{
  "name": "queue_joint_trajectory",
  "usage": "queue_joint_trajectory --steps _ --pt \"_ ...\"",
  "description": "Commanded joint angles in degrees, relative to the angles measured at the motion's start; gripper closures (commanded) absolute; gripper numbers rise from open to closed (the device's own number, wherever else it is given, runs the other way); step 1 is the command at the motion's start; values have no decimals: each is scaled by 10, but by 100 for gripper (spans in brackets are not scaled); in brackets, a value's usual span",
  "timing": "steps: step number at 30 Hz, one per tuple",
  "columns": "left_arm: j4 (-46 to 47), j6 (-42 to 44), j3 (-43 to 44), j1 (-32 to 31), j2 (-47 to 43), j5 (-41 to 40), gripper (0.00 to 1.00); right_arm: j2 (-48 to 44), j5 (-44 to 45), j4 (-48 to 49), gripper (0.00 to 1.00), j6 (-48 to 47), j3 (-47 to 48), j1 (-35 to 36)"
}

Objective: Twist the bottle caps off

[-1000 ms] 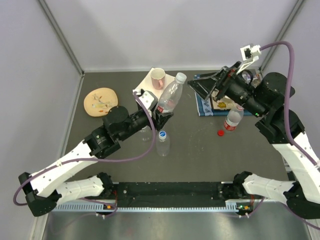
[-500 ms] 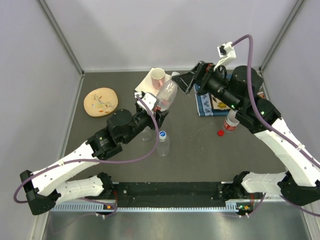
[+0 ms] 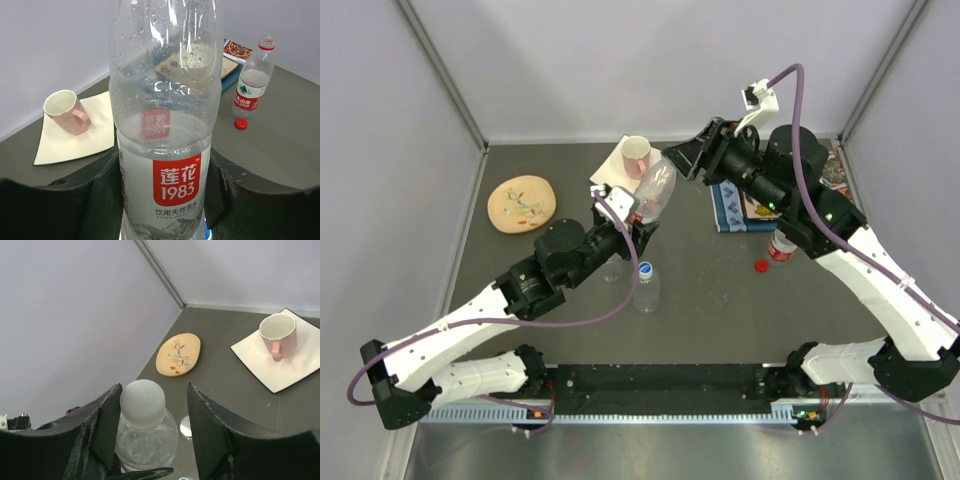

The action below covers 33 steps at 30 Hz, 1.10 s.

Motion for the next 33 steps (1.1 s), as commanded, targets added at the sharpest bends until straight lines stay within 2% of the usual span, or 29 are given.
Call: queue_joint_trajectory --steps 1,5,6,7,12,15,18,19,20,22,23,26,27,30,31,33 --pt "32 3 -3 -3 2 -4 50 -3 2 29 53 -5 12 5" --pt "32 2 -3 -3 2 -7 50 -4 -6 28 69 -5 5 6" --pt "32 2 -2 -4 -1 -9 50 -6 -7 29 75 -4 3 5" --pt "32 2 -2 -4 -2 -10 50 -7 -12 29 85 -4 -1 5" --pt "31 3 3 -4 -10 -15 48 -4 -53 3 100 -16 6 5" --pt "32 -3 6 -3 -21 -6 42 7 -74 -44 100 -48 36 5" --pt "32 -11 15 -2 -31 44 39 -3 -108 -50 100 -84 42 5" --pt "29 -13 17 6 -34 71 40 -5 -136 -51 100 -92 44 5" --pt "21 -18 25 14 -38 162 41 -11 -155 -52 100 -110 47 2" --pt "13 -53 36 52 -41 261 40 -15 -212 -52 100 -120 52 -2" --pt "12 -68 45 69 -39 388 40 -19 -234 -51 100 -126 53 -7" --pt "43 -145 54 124 -26 535 40 -25 -322 -51 100 -143 58 -22" --pt "60 -163 54 134 -24 609 40 -26 -348 -51 100 -150 58 -27" --pt "122 -233 51 160 -10 716 40 -40 -444 -49 100 -177 59 -28" --pt "153 -267 51 168 -6 734 40 -42 -488 -47 100 -184 57 -28" --pt "188 -300 49 174 6 769 41 -51 -520 -44 100 -200 55 -29"
